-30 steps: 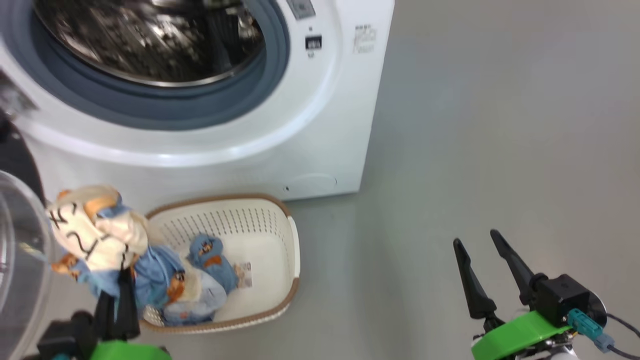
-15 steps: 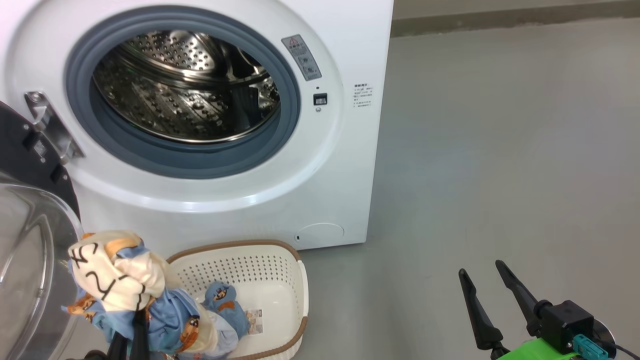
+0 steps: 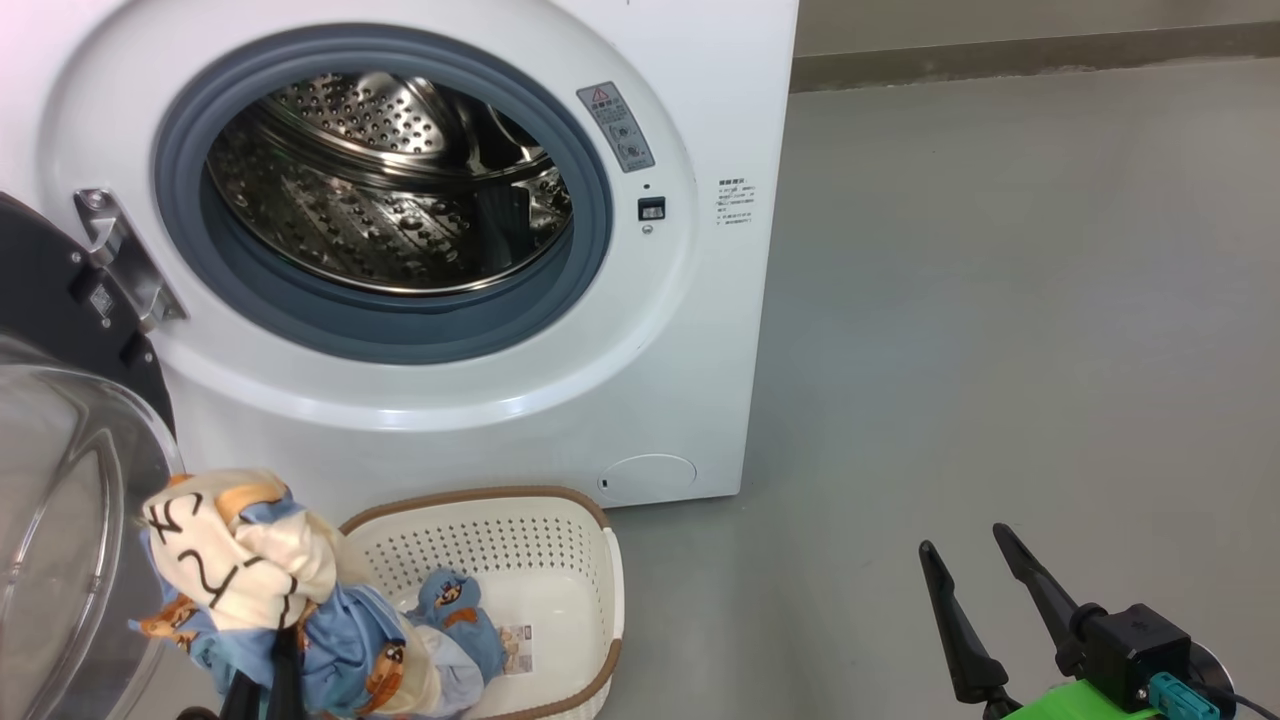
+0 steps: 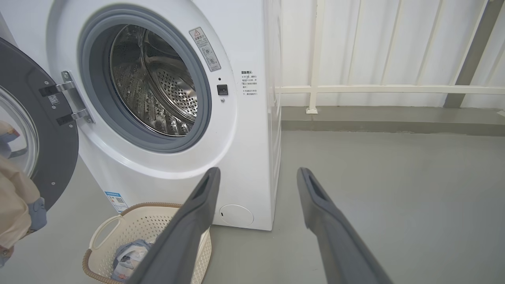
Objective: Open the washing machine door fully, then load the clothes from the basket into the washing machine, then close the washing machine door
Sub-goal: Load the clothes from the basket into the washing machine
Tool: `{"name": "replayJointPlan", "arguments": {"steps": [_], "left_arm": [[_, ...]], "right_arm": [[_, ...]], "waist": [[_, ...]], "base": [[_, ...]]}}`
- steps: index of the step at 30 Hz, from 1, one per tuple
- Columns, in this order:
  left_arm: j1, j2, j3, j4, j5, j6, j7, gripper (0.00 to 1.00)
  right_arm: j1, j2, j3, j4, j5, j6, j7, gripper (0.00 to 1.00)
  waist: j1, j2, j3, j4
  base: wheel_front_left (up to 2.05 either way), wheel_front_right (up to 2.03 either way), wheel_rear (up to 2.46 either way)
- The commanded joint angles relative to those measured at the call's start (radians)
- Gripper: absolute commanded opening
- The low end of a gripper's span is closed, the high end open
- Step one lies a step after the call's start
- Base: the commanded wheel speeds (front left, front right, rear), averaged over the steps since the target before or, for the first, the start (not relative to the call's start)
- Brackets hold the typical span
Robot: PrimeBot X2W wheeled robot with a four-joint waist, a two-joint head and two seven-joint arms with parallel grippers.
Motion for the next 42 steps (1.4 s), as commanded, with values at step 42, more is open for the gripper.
{"name": "replayJointPlan", "arguments": {"steps": [42], "left_arm": [[-0.651, -0.005, 0.024, 0.416, -0.108, -0.150, -0.006, 0.00]], "right_arm": [[-0.192, -0.004, 0.056, -0.070, 0.025, 0.003, -0.056, 1.00]], "waist": [[0.0000, 0.0000, 0.419, -0.058]], "base": [[0.00, 0.00, 0.00]]}}
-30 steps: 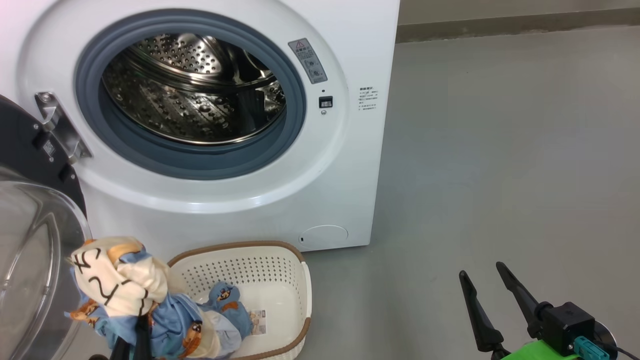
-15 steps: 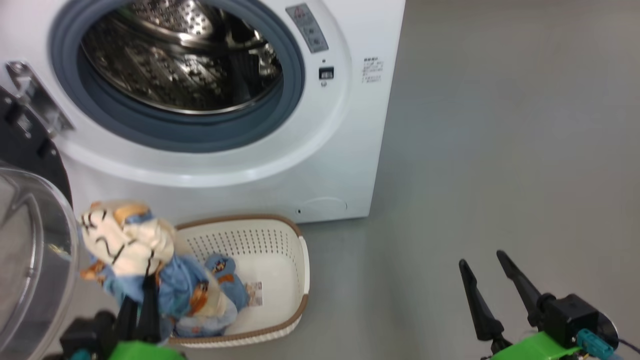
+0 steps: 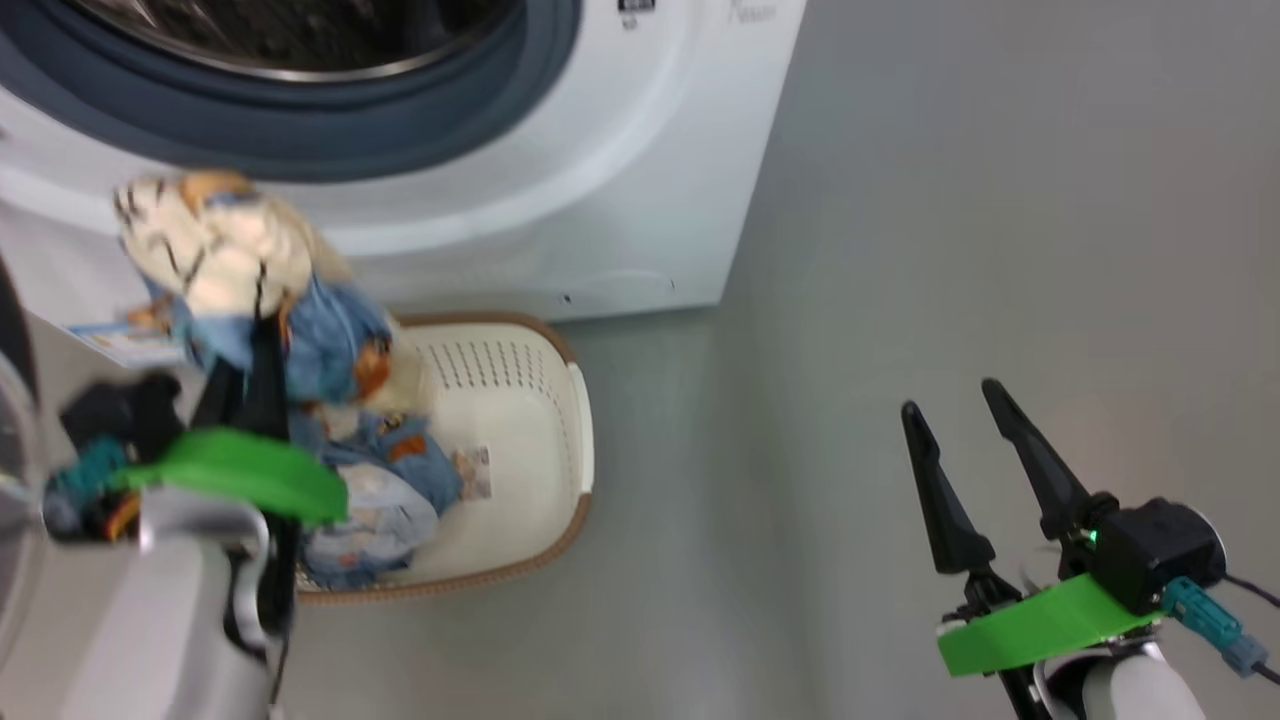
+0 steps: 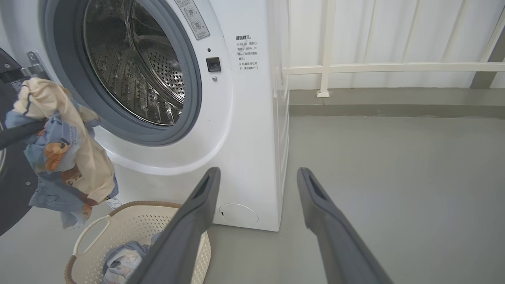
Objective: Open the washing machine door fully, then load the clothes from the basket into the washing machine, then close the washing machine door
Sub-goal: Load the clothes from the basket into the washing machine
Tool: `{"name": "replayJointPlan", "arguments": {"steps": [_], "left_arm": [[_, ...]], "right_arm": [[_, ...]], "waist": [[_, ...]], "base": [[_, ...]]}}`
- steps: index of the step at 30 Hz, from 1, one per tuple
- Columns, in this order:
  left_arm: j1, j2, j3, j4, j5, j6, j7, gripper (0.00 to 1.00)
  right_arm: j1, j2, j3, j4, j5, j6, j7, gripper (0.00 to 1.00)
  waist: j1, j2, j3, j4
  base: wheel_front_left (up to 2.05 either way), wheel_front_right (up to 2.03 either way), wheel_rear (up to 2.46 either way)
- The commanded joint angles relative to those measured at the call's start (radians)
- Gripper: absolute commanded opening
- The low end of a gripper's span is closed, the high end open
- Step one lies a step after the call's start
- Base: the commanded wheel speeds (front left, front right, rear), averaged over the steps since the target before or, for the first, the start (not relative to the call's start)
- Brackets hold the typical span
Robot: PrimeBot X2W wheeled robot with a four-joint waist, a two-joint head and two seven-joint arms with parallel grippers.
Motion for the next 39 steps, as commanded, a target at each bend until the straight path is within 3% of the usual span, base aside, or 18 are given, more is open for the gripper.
{"name": "replayJointPlan", "arguments": {"steps": [1, 9, 18, 30, 35, 39], "left_arm": [[-0.079, 0.026, 0.034, 0.004, -0.010, -0.018, 0.008, 0.00], [-0.377, 0.060, 0.038, 0.172, -0.038, -0.079, 0.096, 0.00], [-0.682, 0.124, 0.035, 0.341, -0.048, -0.100, 0.265, 0.00], [-0.958, 0.286, 0.000, 0.452, 0.004, -0.116, 0.485, 0.00], [-1.041, 0.356, 0.008, 0.464, 0.023, -0.106, 0.494, 0.00], [-1.095, 0.384, 0.008, 0.456, 0.051, -0.085, 0.431, 0.00]], "right_arm": [[-0.032, -0.003, 0.031, -0.020, 0.014, 0.003, -0.015, 1.00], [-0.107, -0.003, 0.071, 0.022, 0.038, 0.003, -0.058, 1.00], [-0.166, -0.003, 0.117, 0.075, 0.091, 0.003, -0.087, 1.00], [-0.202, -0.003, 0.178, 0.080, 0.170, 0.003, -0.091, 1.00], [-0.205, -0.003, 0.201, 0.080, 0.192, 0.003, -0.091, 1.00], [-0.208, -0.003, 0.211, 0.079, 0.205, 0.003, -0.091, 1.00]], "waist": [[0.0000, 0.0000, 0.115, -0.046], [0.0000, 0.0000, 0.249, -0.112], [0.0000, 0.0000, 0.350, -0.183], [0.0000, 0.0000, 0.414, -0.301], [0.0000, 0.0000, 0.435, -0.336], [0.0000, 0.0000, 0.445, -0.349]], "base": [[0.00, 0.00, 0.00], [0.00, 0.00, 0.00], [0.00, 0.00, 0.00], [0.00, 0.00, 0.00], [0.00, 0.00, 0.00], [0.00, 0.00, 0.00]]}}
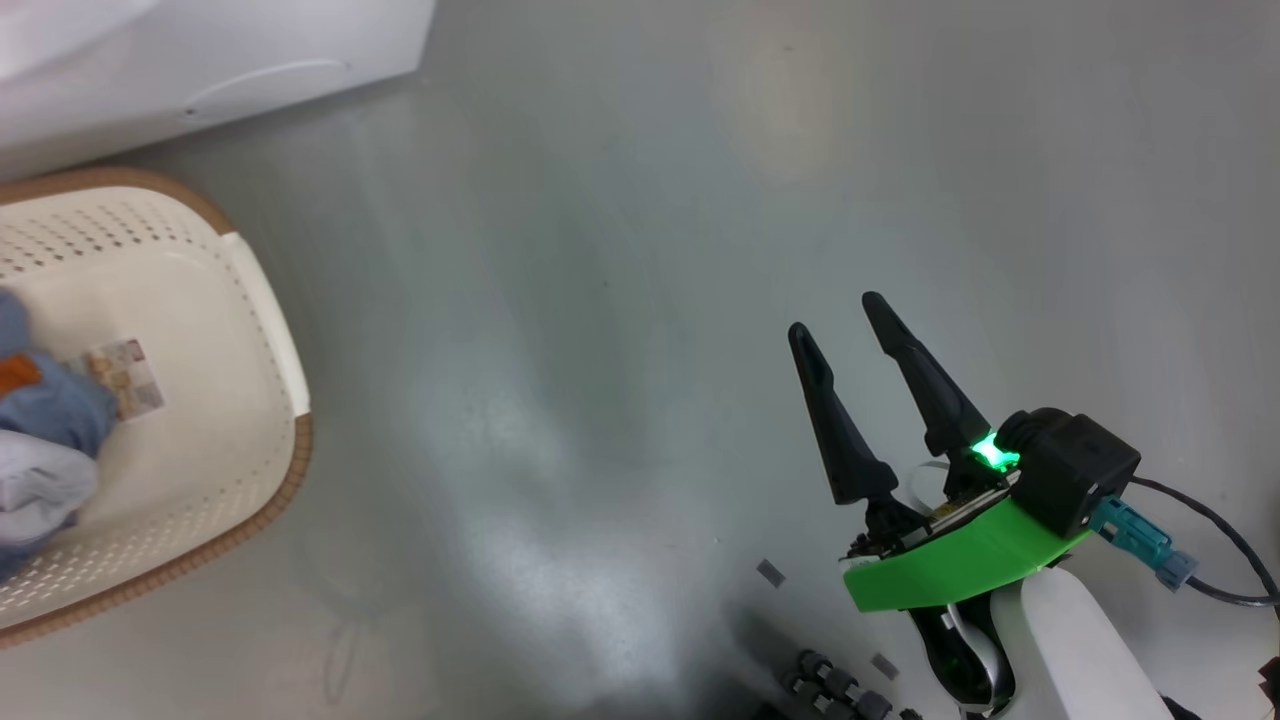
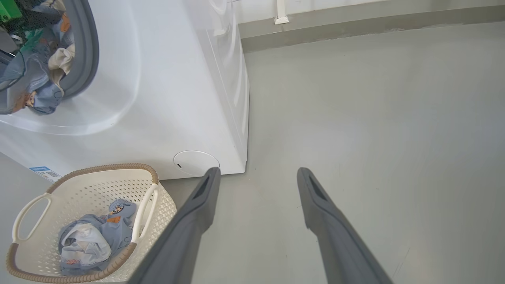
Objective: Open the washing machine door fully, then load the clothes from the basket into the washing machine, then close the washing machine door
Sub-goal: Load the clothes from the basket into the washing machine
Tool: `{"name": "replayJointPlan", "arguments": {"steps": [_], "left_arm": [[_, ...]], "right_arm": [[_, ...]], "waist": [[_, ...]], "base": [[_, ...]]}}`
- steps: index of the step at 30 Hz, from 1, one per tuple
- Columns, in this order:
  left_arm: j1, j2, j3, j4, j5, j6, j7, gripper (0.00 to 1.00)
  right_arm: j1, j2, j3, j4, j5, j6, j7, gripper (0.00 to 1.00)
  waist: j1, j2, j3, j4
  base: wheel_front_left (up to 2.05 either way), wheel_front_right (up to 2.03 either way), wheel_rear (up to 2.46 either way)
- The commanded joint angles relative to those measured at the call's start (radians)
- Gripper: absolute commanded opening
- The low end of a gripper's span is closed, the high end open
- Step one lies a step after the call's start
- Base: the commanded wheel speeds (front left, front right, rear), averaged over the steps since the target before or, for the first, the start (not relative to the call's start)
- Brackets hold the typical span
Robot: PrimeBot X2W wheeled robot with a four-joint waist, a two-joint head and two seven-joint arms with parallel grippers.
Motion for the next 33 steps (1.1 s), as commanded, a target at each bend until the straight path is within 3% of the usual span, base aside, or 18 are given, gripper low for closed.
{"name": "replayJointPlan", "arguments": {"steps": [1, 14, 27, 28, 29, 33], "left_arm": [[-0.035, 0.047, 0.009, -0.036, 0.013, 0.007, -0.019, 0.00], [-0.146, 0.045, -0.046, -0.129, 0.104, 0.027, -0.264, 0.00], [-0.075, 0.029, -0.040, -0.012, 0.030, 0.009, -0.133, 0.00], [-0.072, 0.026, -0.039, -0.010, 0.025, 0.010, -0.130, 0.28], [-0.069, 0.025, -0.040, -0.009, 0.023, 0.011, -0.127, 1.00], [-0.061, 0.027, -0.042, -0.001, 0.017, 0.006, -0.142, 1.00]], "right_arm": [[0.002, -0.003, 0.020, -0.022, 0.021, 0.003, -0.012, 1.00], [-0.021, -0.003, 0.037, -0.025, 0.039, 0.003, -0.012, 1.00], [-0.042, -0.003, 0.040, -0.019, 0.057, 0.003, -0.012, 1.00], [-0.044, -0.003, 0.039, -0.017, 0.058, 0.003, -0.012, 1.00], [-0.046, -0.003, 0.038, -0.014, 0.058, 0.003, -0.012, 1.00], [-0.053, -0.003, 0.032, -0.010, 0.056, 0.003, -0.012, 1.00]], "waist": [[0.0000, -0.0001, 0.018, -0.015], [0.0000, -0.0001, 0.042, -0.010], [0.0000, -0.0001, 0.064, 0.006], [0.0000, -0.0001, 0.064, 0.008], [0.0000, -0.0001, 0.063, 0.010], [0.0000, -0.0001, 0.055, 0.016]], "base": [[0.00, 0.00, 0.00], [0.00, 0.00, 0.00], [0.00, 0.00, 0.00], [0.00, 0.00, 0.00], [0.00, 0.00, 0.00], [0.00, 0.00, 0.00]]}}
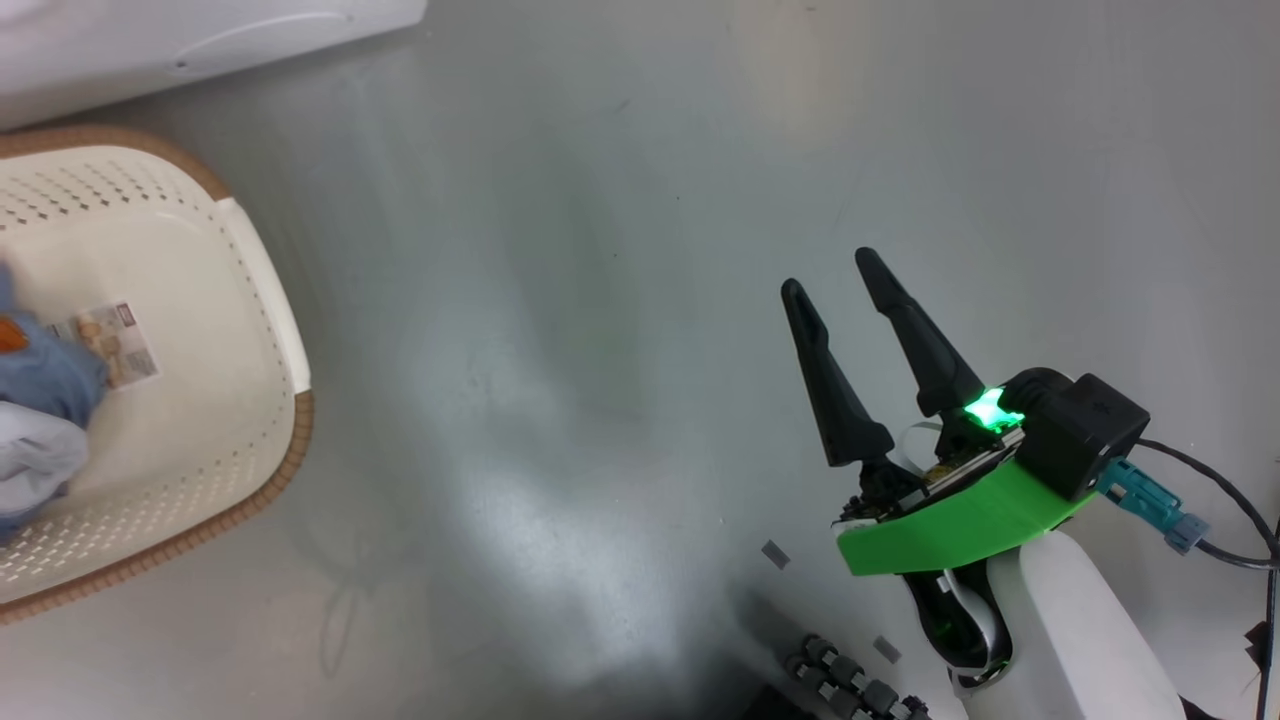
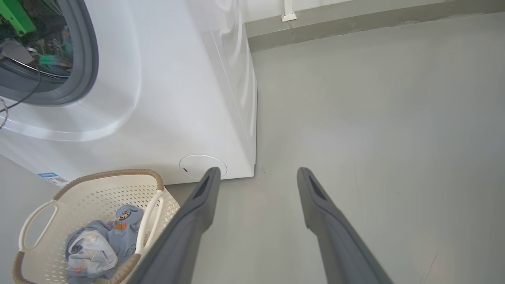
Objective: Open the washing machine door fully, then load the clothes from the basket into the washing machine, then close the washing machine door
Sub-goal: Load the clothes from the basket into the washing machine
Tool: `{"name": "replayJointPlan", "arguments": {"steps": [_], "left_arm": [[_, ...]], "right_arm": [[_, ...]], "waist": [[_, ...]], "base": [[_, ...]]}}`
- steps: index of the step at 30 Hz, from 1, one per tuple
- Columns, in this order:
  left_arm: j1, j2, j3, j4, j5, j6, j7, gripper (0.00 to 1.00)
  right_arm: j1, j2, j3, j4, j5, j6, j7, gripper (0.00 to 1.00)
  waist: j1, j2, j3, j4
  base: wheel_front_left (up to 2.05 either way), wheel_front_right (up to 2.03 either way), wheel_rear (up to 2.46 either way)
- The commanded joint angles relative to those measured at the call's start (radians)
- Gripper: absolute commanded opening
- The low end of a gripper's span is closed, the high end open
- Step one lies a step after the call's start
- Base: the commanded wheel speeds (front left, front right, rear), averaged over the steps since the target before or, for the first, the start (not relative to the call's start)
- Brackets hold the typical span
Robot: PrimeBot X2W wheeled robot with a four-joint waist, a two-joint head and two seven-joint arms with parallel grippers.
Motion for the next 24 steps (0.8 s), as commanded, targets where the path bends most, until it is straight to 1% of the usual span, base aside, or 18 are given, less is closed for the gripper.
{"name": "replayJointPlan", "arguments": {"steps": [1, 9, 15, 20, 24], "left_arm": [[0.016, 0.035, 0.007, -0.023, -0.005, 0.002, -0.011, 1.00], [0.119, 0.011, 0.002, -0.065, -0.016, 0.014, -0.097, 1.00], [0.292, -0.004, 0.013, -0.143, -0.040, 0.023, -0.215, 1.00], [0.481, -0.016, 0.031, -0.260, -0.059, 0.062, -0.303, 1.00], [0.658, -0.025, 0.051, -0.401, -0.075, 0.114, -0.346, 1.00]], "right_arm": [[0.012, -0.003, 0.011, -0.017, 0.007, 0.003, -0.012, 1.00], [0.025, -0.003, -0.025, -0.009, -0.009, 0.003, -0.012, 1.00], [0.045, -0.003, -0.051, -0.002, -0.024, 0.003, -0.012, 1.00], [0.072, -0.003, -0.075, 0.010, -0.051, 0.003, -0.012, 1.00], [0.092, -0.003, -0.091, 0.017, -0.071, 0.003, -0.012, 1.00]], "waist": [[0.0000, 0.0000, -0.008, 0.005], [0.0000, 0.0000, -0.057, 0.041], [0.0000, 0.0000, -0.119, 0.071], [0.0000, 0.0000, -0.181, 0.101], [0.0000, 0.0000, -0.231, 0.121]], "base": [[0.00, 0.00, 0.00], [0.00, 0.00, 0.00], [0.00, 0.00, 0.00], [0.00, 0.00, 0.00], [0.00, 0.00, 0.00]]}}
